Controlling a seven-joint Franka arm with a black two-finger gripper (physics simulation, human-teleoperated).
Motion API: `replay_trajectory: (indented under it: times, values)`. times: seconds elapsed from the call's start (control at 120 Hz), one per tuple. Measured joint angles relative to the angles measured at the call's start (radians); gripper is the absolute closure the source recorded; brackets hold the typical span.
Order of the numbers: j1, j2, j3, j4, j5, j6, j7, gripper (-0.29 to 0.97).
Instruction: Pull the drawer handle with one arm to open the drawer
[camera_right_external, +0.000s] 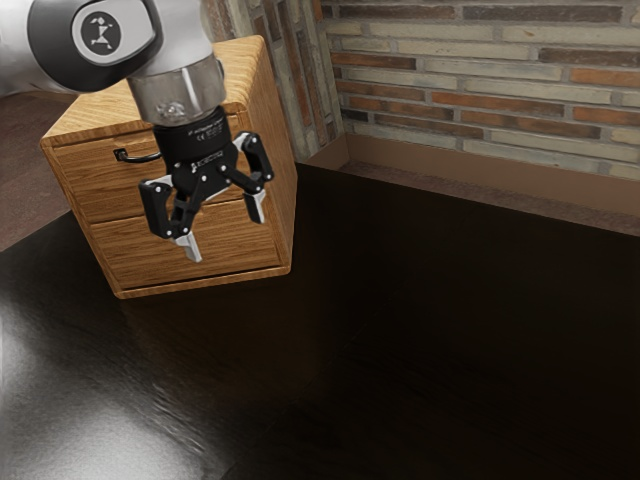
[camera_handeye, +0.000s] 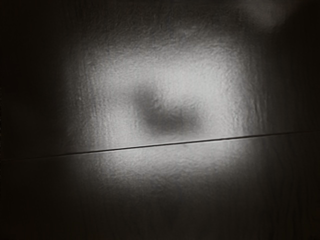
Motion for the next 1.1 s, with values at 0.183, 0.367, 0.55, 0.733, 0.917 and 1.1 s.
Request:
replay_trajectory:
  times: [0.183, 0.367, 0.55, 0.733, 0.917, 1.1]
  values:
    - [0.005, -0.001, -0.001, 0.0, 0.001, -0.003, -0.019, 0.0]
    - [0.009, -0.004, 0.001, 0.005, -0.005, -0.006, -0.035, 0.0]
    - [0.044, -0.097, -0.004, 0.167, 0.008, -0.043, -0.08, 0.0]
    - [0.054, -0.031, 0.006, 0.189, 0.028, -0.014, -0.153, 0.0]
    - [0.048, 0.065, 0.03, 0.28, 0.132, 0.085, -0.191, 0.0]
    - [0.065, 0.094, 0.123, 0.326, 0.173, 0.149, -0.21, 0.0]
